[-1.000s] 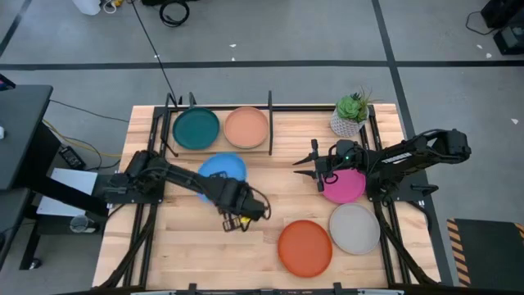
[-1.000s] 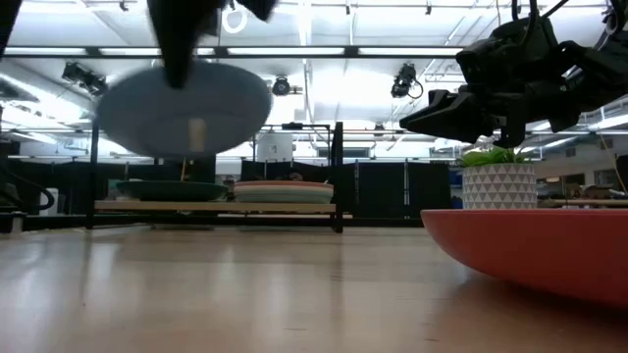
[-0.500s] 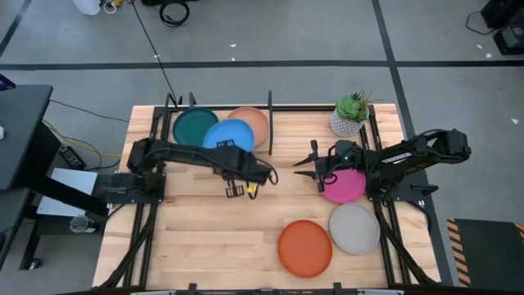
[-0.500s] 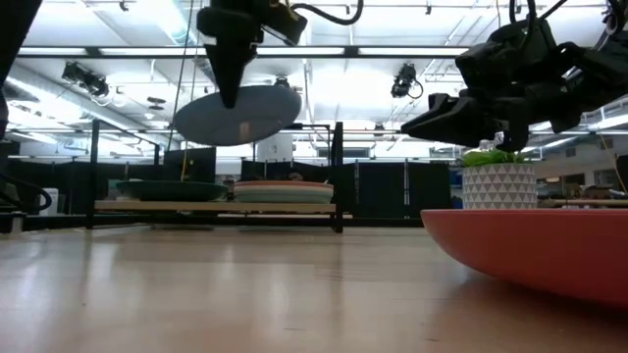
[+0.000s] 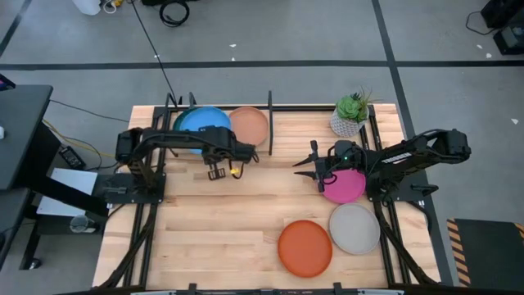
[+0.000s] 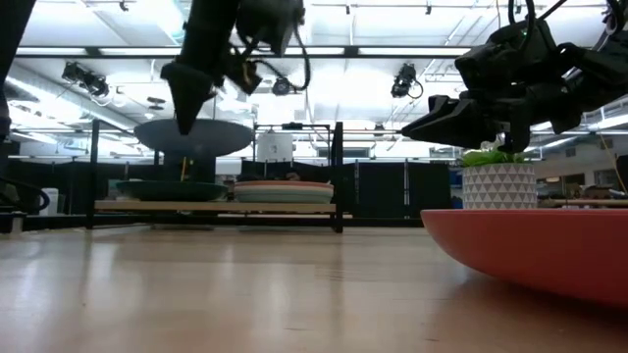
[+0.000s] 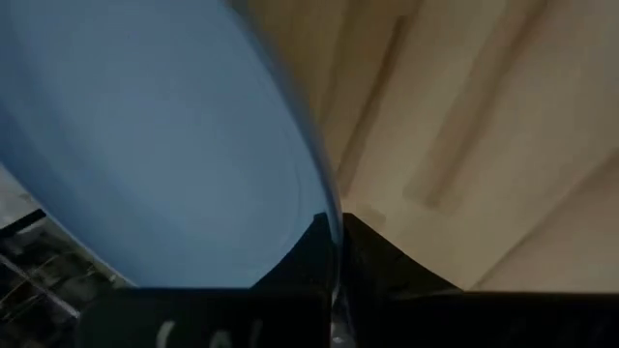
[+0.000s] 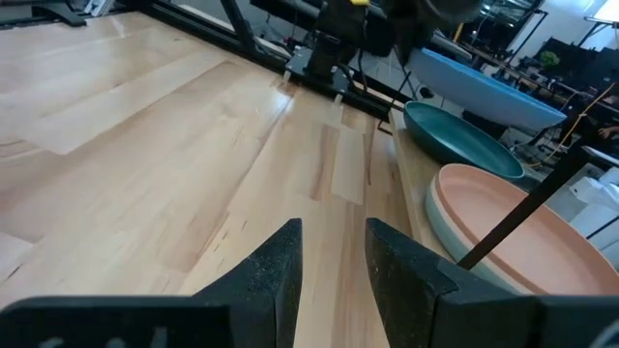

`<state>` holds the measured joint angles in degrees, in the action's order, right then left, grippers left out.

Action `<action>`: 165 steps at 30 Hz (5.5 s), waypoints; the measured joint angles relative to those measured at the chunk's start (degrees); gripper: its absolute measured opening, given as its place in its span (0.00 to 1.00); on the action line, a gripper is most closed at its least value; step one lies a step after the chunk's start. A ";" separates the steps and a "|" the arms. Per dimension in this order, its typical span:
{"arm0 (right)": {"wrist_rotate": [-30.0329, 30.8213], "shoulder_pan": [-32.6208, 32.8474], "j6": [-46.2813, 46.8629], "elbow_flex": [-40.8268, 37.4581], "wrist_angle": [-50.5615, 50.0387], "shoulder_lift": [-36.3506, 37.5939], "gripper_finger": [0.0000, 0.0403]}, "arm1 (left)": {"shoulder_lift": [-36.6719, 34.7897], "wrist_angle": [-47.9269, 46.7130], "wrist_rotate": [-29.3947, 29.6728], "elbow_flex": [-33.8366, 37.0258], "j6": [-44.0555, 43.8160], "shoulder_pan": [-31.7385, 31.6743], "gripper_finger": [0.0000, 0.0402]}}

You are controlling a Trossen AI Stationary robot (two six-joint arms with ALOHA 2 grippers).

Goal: Place and stack plates onto a shelf
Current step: Stack the light blue plate on top of the dark blue plate on the shelf, then stack the pink plate on top of the light blue plate on the shelf

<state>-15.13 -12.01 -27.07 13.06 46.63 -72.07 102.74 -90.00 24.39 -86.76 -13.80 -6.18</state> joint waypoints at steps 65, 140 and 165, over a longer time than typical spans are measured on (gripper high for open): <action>0.06 0.01 0.05 0.00 0.00 0.01 0.30 | -4.03 49.67 -1.73 6.18 -15.70 9.51 0.30; 19.99 0.44 19.37 33.99 -95.36 -0.76 0.30 | -31.99 88.18 -21.60 51.17 30.40 17.41 0.12; 24.14 -6.87 3.96 45.16 -106.49 -26.16 0.39 | -54.66 99.47 -18.37 66.88 31.93 16.95 0.10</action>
<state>9.01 -18.88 -23.11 58.22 -59.86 -98.24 48.08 9.48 6.02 -19.88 18.13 10.76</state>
